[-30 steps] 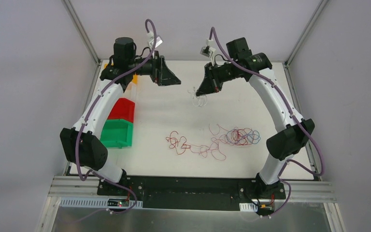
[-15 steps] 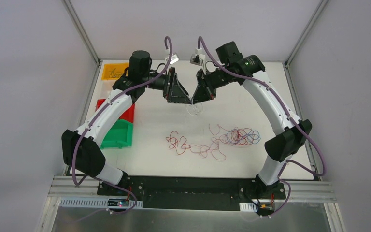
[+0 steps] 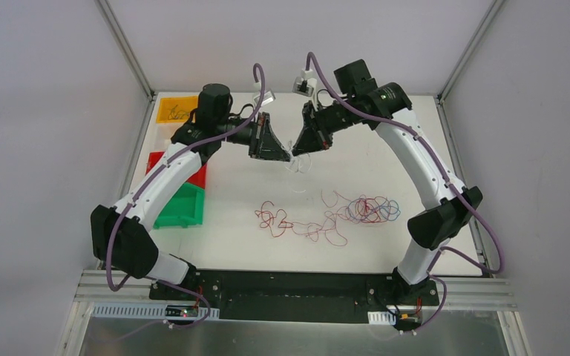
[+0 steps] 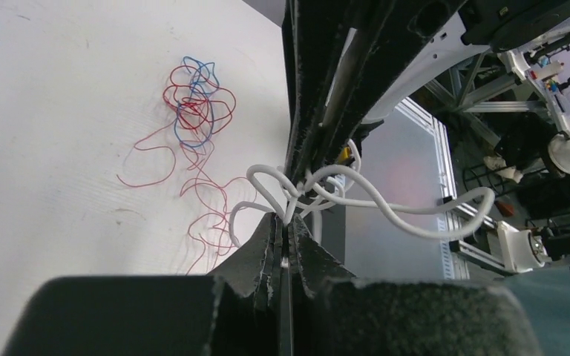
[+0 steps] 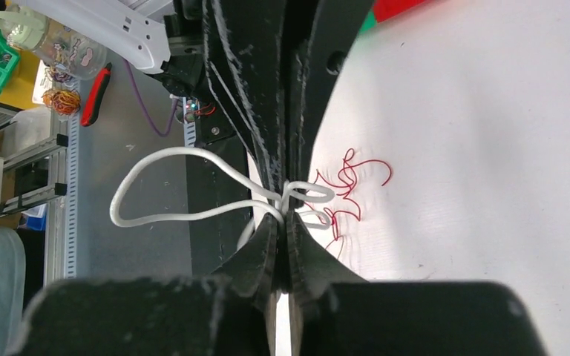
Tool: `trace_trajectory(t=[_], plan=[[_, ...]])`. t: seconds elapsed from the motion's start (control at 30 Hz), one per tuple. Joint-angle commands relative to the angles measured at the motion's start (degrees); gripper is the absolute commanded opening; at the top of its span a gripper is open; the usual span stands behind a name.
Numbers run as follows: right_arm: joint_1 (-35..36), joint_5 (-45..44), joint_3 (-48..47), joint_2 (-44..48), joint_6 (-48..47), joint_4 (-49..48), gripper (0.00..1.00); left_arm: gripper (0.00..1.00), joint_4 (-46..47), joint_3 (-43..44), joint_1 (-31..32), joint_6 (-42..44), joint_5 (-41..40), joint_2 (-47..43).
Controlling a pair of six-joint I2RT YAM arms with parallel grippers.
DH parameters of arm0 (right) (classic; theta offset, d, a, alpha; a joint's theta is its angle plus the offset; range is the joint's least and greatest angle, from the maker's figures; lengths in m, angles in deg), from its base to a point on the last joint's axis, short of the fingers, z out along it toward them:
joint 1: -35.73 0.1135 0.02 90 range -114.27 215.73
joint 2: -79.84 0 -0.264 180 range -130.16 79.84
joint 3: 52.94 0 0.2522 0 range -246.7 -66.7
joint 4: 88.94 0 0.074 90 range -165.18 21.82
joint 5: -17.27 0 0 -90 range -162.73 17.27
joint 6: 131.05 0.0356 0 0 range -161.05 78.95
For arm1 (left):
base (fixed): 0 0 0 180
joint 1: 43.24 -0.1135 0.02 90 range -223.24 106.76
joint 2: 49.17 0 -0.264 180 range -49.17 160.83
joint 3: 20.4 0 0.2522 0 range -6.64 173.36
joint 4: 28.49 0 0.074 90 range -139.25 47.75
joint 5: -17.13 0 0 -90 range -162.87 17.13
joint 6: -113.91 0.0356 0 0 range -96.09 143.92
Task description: Untangle the cables
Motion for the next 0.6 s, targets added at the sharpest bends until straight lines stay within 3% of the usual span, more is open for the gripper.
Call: trace_trajectory(t=[0.0, 0.03, 0.13, 0.2, 0.37, 0.57], plan=[[-0.39, -1.51, 0.36, 4.34, 3.69, -3.43, 0.15, 0.00, 1.62, -0.57, -3.07, 1.12, -0.74, -4.74], [-1.06, -1.88, 0.90, 4.52, 5.45, -4.55, 0.23, 0.00, 1.52, -0.73, -4.62, 0.50, -1.11, -5.14], [-3.34, -2.70, 2.40, 4.88, 11.67, -8.28, 0.64, 0.00, 1.03, -0.43, -10.69, -0.35, -2.23, -5.99], [-4.64, -3.40, 3.54, 5.15, 13.53, -9.48, 0.77, 0.00, -1.64, 1.09, -15.24, 1.02, -3.90, -6.02], [-7.18, -5.65, 8.38, 6.63, 16.46, -12.47, 0.89, 0.00, -16.06, 8.56, -26.19, 15.31, -10.54, -3.70], [-8.62, -8.24, 12.61, 8.14, 15.55, -13.20, 0.93, 0.00, -21.23, 14.70, -36.93, 25.92, -19.32, 3.90]])
